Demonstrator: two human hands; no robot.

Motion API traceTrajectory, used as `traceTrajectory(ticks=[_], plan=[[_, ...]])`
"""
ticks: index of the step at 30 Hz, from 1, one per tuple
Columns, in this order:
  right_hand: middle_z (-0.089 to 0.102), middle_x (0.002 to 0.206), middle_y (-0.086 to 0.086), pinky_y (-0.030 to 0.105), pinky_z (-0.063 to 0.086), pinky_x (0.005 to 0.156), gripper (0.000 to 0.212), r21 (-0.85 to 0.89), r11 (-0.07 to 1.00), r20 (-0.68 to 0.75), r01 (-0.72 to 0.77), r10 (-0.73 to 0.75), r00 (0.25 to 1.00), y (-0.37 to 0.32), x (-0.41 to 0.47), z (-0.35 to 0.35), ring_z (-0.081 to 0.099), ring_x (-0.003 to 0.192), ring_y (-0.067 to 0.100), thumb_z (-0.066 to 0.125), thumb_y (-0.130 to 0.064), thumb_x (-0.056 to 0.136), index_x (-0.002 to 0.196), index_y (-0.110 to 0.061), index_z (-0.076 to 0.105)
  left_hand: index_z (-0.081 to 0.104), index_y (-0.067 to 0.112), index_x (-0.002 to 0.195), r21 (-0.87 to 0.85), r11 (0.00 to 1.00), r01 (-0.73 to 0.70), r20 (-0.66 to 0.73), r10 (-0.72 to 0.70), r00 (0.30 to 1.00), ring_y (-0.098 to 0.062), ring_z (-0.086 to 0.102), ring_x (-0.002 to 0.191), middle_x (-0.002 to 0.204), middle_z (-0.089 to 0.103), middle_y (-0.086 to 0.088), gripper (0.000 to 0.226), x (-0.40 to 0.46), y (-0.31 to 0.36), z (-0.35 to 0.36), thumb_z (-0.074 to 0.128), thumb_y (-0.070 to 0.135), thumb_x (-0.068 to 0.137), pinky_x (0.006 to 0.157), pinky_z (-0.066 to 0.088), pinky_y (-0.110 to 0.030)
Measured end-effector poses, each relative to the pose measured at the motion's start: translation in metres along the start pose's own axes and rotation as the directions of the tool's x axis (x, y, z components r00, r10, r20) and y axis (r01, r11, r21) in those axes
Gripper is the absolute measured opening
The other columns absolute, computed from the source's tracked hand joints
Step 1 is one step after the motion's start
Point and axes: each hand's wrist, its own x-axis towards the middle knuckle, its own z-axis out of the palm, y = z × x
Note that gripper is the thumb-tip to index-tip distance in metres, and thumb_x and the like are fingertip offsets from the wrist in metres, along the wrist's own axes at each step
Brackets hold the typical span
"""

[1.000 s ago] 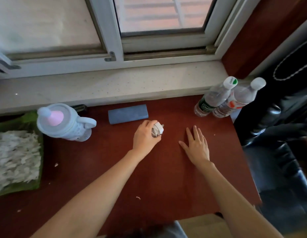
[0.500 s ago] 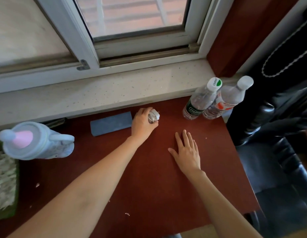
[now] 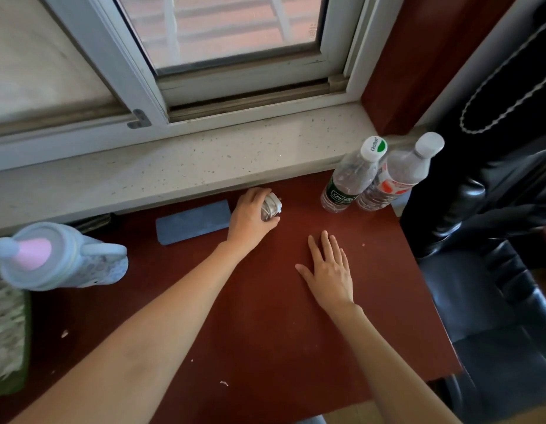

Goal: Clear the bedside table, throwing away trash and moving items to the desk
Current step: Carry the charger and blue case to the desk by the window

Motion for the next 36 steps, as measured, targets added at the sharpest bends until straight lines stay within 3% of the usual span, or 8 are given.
traceTrajectory(ticks=[4, 11, 17, 24, 36], plan=[[0.01, 0.158, 0.011, 0.039, 0.011, 0.118, 0.068, 0.01, 1.0, 0.038, -0.017, 0.017, 0.999, -0.003, 0.001, -0.005, 0.007, 0.146, 0.026, 0.042, -0.052, 0.093, 0.149, -0.02, 0.02, 0.044, 0.014, 0.139, 0.037, 0.998, -0.055, 0.055, 0.053, 0.997, -0.026, 0.039, 0.131, 0.143, 0.043, -0.008, 0.072, -0.009, 0.0, -0.006, 0.075, 0.031, 0.077, 0.108, 0.035, -0.037], [0.005, 0.159, 0.011, 0.039, 0.015, 0.117, 0.073, 0.03, 0.996, 0.145, -0.082, 0.077, 0.986, -0.01, -0.002, -0.031, 0.001, 0.146, 0.026, 0.047, -0.051, 0.092, 0.149, -0.019, 0.017, 0.036, 0.008, 0.143, 0.163, 0.979, -0.126, 0.054, 0.118, 0.992, -0.033, 0.031, 0.139, 0.149, 0.035, -0.017, 0.065, -0.041, 0.007, -0.033, 0.062, 0.028, 0.087, 0.115, 0.028, -0.044], [0.014, 0.157, 0.01, 0.04, 0.018, 0.116, 0.063, 0.04, 0.986, 0.008, -0.162, 0.162, 0.987, -0.031, -0.042, -0.055, 0.005, 0.146, 0.026, 0.045, -0.047, 0.094, 0.146, -0.016, 0.027, 0.039, 0.007, 0.141, 0.256, 0.945, -0.206, 0.119, 0.18, 0.976, -0.031, 0.031, 0.139, 0.147, 0.039, -0.015, 0.056, -0.094, 0.001, -0.06, 0.054, 0.029, 0.093, 0.115, 0.024, -0.041], [0.026, 0.153, 0.009, 0.041, 0.021, 0.115, 0.054, 0.098, 0.946, -0.162, -0.308, 0.321, 0.933, -0.048, -0.129, -0.073, 0.012, 0.144, 0.024, 0.047, -0.043, 0.095, 0.139, -0.014, 0.041, 0.057, 0.005, 0.126, 0.317, 0.831, -0.457, 0.199, 0.413, 0.889, -0.032, 0.053, 0.119, 0.125, 0.06, -0.015, 0.04, -0.135, -0.007, -0.078, 0.056, 0.02, 0.089, 0.102, 0.041, -0.047], [0.037, 0.148, 0.011, 0.045, 0.026, 0.11, 0.047, 0.166, 0.835, -0.317, -0.525, 0.549, 0.773, -0.011, -0.292, -0.103, 0.026, 0.14, 0.028, 0.047, -0.039, 0.095, 0.134, -0.013, 0.048, 0.05, 0.012, 0.134, 0.26, 0.721, -0.642, 0.306, 0.569, 0.763, -0.028, 0.041, 0.131, 0.136, 0.052, -0.009, 0.043, -0.217, 0.076, -0.051, 0.047, 0.029, 0.094, 0.11, 0.03, -0.046]])
